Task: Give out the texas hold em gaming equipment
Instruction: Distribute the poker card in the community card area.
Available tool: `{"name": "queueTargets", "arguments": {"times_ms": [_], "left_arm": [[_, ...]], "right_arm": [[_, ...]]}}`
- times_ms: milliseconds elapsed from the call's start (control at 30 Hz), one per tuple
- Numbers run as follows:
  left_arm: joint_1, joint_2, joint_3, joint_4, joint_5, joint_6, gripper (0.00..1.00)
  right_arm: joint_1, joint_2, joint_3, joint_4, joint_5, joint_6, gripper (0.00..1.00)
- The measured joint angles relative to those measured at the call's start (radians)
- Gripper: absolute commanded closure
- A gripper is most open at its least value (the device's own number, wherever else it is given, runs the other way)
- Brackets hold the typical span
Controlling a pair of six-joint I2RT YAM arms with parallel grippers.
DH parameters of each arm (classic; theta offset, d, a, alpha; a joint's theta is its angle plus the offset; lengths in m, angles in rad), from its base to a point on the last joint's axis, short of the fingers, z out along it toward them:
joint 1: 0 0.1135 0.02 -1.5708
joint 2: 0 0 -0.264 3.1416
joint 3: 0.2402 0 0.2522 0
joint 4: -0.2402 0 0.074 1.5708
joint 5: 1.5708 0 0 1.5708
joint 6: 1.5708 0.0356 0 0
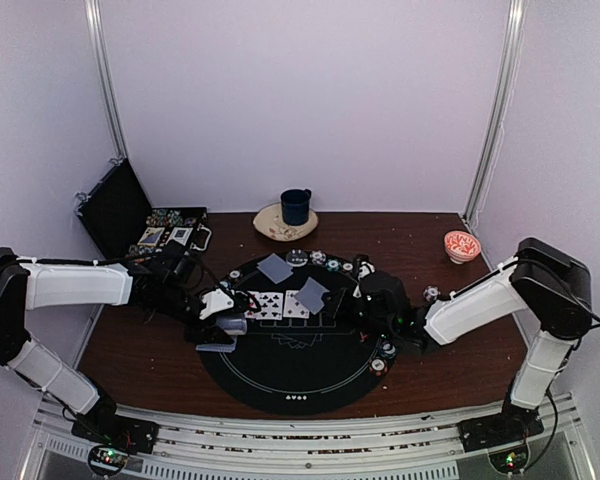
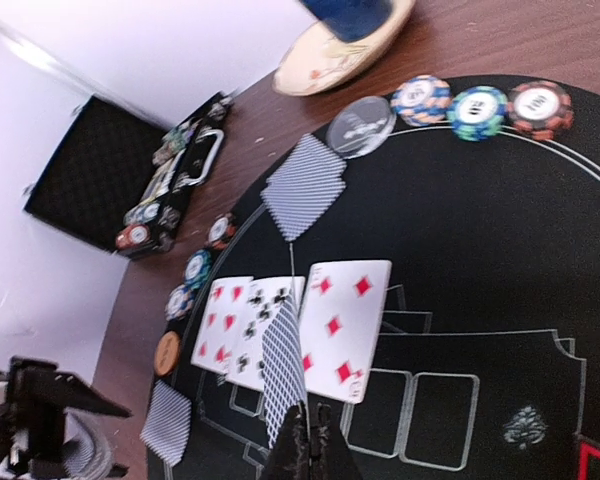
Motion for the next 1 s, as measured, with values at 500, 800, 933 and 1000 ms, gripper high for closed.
{"name": "queueTargets", "arguments": {"times_ms": [500,800,933,1000], "left_arm": [[0.0,0.0,0.0,0.0,0.0,-0.002,0.65],[0.0,0.0,0.0,0.0,0.0,-0.002,0.65],[0.0,0.0,0.0,0.0,0.0,-0.002,0.65],[0.0,0.0,0.0,0.0,0.0,-0.002,0.65]], "right_arm": [[0.068,0.195,0.145,-0.098,0.484,0.164,1.0],[0.079,0.286,0.244,-0.233,0.535,0.191,0.97],[0.092,0.298,0.28,-0.283,0.549,0.196,0.88],[0.101,0.301,0.298,-0.304,0.554,0.197,0.81]]}}
